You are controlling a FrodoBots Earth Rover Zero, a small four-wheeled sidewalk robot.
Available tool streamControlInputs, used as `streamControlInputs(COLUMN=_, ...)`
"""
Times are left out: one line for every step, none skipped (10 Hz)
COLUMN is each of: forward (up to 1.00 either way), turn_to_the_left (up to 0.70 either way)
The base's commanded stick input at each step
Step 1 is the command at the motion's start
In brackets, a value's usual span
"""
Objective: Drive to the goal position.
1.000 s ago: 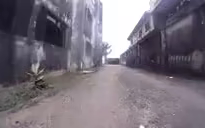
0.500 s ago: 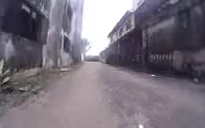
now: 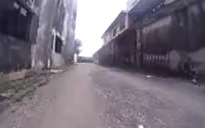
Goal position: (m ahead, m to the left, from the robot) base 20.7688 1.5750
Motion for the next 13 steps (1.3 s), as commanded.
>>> streamControlInputs(forward=0.50, turn_to_the_left=0.00)
streamControlInputs(forward=0.50, turn_to_the_left=0.00)
streamControlInputs(forward=0.50, turn_to_the_left=0.00)
streamControlInputs(forward=0.50, turn_to_the_left=0.00)
streamControlInputs(forward=0.50, turn_to_the_left=0.00)
streamControlInputs(forward=0.50, turn_to_the_left=0.00)
streamControlInputs(forward=0.50, turn_to_the_left=0.00)
streamControlInputs(forward=0.50, turn_to_the_left=0.00)
streamControlInputs(forward=0.50, turn_to_the_left=0.00)
streamControlInputs(forward=0.50, turn_to_the_left=0.00)
streamControlInputs(forward=0.50, turn_to_the_left=0.00)
streamControlInputs(forward=0.50, turn_to_the_left=0.07)
streamControlInputs(forward=0.50, turn_to_the_left=0.50)
